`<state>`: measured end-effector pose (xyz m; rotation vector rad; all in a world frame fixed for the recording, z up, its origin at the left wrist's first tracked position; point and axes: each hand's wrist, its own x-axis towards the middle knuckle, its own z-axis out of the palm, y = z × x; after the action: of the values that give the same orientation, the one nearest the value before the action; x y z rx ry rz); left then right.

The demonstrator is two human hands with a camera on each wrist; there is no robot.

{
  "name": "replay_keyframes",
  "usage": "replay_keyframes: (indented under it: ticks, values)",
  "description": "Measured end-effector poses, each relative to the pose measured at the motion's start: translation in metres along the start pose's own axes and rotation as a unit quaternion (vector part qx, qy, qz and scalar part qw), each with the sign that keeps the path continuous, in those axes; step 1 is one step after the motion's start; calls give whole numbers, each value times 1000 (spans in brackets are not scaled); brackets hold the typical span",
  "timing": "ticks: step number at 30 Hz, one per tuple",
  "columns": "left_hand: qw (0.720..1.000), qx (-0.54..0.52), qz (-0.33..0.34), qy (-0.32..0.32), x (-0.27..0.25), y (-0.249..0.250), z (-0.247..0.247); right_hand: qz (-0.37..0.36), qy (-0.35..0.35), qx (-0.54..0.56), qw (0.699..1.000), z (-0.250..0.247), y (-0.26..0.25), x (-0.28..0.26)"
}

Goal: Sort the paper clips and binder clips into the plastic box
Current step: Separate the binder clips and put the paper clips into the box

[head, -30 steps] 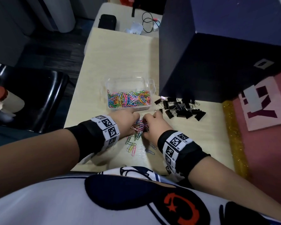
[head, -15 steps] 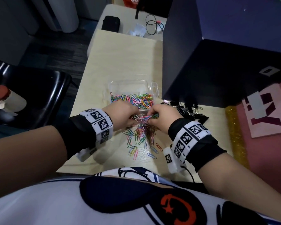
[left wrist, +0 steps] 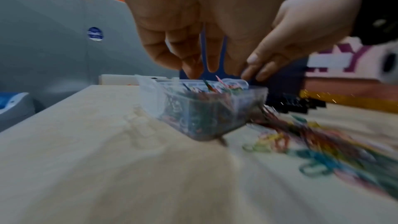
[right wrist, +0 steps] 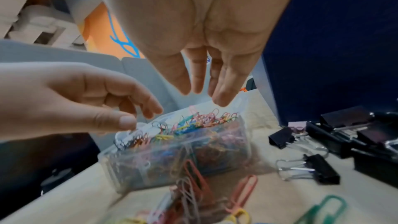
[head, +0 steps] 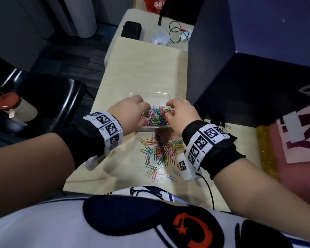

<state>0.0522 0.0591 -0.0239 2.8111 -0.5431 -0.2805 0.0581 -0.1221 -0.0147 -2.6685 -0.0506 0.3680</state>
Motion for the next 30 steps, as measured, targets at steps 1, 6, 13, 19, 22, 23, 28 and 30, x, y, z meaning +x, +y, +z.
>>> replay_keyframes:
  ticks: [1,6,13,19,22,23,28,30]
  values:
    - [1000,17,24,-1,-3,2,3,-14,5,-17,1000,1,1,-2]
    - [987,129,69,-61,-8,8,15,-138,-113,-110,978,16,5,-10]
    - [987,136,85,-25,-15,-1,10,-94,-33,-72,992,6,18,-20]
    - [975,69,212,-17,-23,15,23,16,-114,-105,988,13,34,-36]
    - [977,96,139,-130,-31,23,35,-43,-129,-117,984,28,39,-48]
    - [974,113,118,-159,-34,22,39,-66,-146,-126,979,33,38,-54]
    - [973,138,93,-161,-34,20,50,-103,-140,-169,970,49,40,-65]
    - [978,121,77,-154,-31,22,49,-100,-123,-142,977,52,41,-64]
